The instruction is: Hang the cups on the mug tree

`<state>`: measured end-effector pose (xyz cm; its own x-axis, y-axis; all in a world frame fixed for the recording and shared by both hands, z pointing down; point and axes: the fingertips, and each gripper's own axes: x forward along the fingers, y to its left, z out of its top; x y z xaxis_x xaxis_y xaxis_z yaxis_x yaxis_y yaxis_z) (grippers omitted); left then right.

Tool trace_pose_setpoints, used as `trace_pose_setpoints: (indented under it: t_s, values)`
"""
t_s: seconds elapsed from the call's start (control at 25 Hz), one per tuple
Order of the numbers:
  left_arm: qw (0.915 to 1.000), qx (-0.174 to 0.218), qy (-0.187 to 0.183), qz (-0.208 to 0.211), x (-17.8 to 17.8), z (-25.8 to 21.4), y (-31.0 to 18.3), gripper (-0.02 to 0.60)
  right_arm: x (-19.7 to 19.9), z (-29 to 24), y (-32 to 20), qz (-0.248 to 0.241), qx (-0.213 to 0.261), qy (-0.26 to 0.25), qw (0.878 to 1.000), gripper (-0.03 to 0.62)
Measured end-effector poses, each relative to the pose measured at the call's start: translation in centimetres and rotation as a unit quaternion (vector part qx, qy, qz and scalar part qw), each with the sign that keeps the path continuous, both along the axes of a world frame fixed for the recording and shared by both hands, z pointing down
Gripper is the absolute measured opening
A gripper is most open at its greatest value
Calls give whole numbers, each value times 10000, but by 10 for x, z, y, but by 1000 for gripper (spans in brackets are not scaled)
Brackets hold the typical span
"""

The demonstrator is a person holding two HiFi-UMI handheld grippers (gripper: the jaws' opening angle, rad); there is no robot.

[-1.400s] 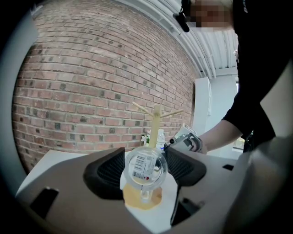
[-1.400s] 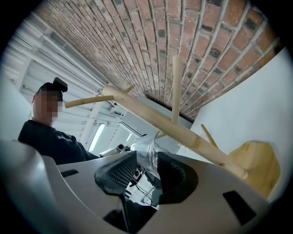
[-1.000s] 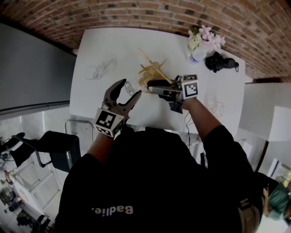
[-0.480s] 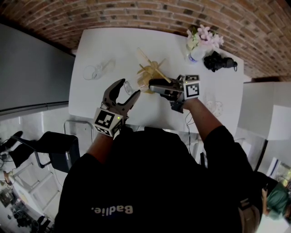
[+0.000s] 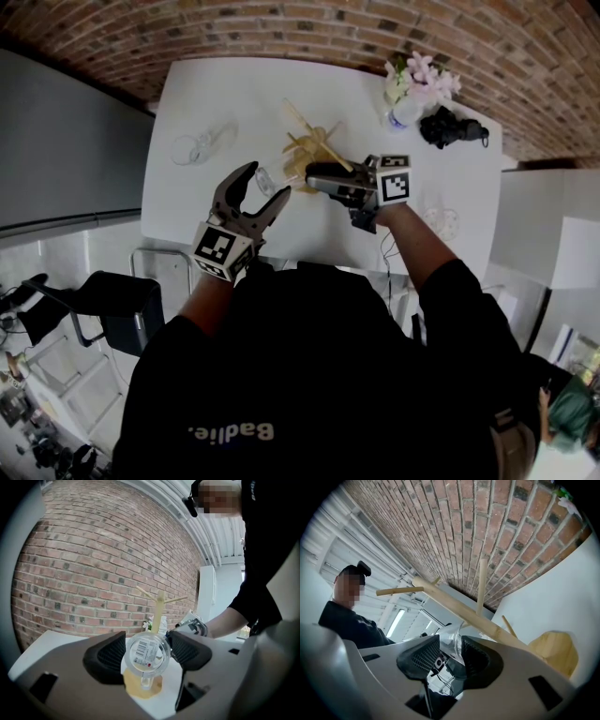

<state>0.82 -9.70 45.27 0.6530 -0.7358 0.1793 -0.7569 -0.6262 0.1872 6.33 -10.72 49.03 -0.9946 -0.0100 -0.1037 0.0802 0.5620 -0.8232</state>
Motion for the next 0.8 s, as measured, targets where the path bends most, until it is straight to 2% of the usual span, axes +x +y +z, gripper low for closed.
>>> trace_pose_setpoints:
  t_s: [0.8]
  values:
    - [9999, 83, 134, 31, 0, -4, 2, 364, 7, 0, -1, 131, 98, 77, 9998, 167]
